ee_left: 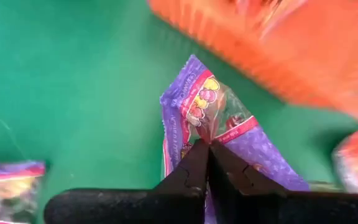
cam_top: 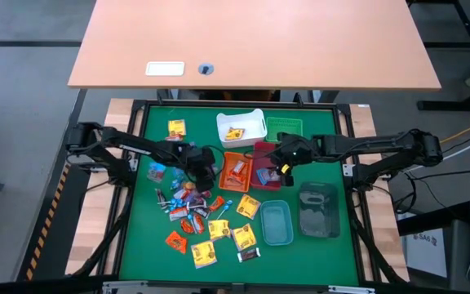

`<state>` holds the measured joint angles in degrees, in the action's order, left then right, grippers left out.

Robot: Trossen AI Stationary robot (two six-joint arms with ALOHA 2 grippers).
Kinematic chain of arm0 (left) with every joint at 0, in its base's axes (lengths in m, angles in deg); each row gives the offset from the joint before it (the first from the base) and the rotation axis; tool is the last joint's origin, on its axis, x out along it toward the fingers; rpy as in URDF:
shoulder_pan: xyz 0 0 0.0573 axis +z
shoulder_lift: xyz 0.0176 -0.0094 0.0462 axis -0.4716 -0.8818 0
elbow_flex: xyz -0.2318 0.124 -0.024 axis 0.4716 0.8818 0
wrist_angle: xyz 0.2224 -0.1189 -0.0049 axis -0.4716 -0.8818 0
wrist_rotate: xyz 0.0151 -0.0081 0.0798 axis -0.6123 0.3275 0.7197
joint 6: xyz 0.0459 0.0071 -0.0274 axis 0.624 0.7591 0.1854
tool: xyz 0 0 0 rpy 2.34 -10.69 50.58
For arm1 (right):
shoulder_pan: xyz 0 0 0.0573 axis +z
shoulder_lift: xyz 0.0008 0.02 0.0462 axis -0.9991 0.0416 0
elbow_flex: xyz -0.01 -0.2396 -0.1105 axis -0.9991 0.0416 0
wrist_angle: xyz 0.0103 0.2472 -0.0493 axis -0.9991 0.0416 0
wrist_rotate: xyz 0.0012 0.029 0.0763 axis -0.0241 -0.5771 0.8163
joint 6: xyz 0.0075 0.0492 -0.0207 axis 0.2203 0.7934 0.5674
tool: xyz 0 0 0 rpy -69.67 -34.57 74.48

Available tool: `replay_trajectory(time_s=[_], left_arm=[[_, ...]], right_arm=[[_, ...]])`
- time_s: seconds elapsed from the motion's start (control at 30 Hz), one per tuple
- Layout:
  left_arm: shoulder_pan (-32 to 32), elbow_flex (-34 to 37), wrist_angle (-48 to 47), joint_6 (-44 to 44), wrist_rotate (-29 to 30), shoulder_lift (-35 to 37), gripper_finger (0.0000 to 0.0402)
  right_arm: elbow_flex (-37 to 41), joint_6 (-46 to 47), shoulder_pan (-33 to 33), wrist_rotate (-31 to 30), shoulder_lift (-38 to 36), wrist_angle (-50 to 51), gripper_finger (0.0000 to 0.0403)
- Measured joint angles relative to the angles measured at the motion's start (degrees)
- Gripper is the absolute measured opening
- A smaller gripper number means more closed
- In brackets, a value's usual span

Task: Sort candy
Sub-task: Put the purple bag of candy into the red bin

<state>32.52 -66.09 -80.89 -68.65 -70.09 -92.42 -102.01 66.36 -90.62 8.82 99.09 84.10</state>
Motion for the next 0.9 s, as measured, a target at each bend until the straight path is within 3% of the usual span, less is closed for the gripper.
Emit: replay_trajectory(time_s=[0.4,0.63,0.9], left_arm=[[0.0,-3.3,2.3,0.0,-8.9,9.2,0.0],[0.0,-3.8,12.6,-0.4,-12.8,9.6,0.0],[-0.1,-3.8,16.5,-0.5,-13.0,9.6,0.0]], right_arm=[[0.0,-8.2,0.0,10.0,0.9,-14.8,0.0184],[0.0,-13.5,0.0,13.1,5.6,-25.5,0.0184],[0.0,-18.5,0.1,13.7,9.4,-35.0,0.0184]])
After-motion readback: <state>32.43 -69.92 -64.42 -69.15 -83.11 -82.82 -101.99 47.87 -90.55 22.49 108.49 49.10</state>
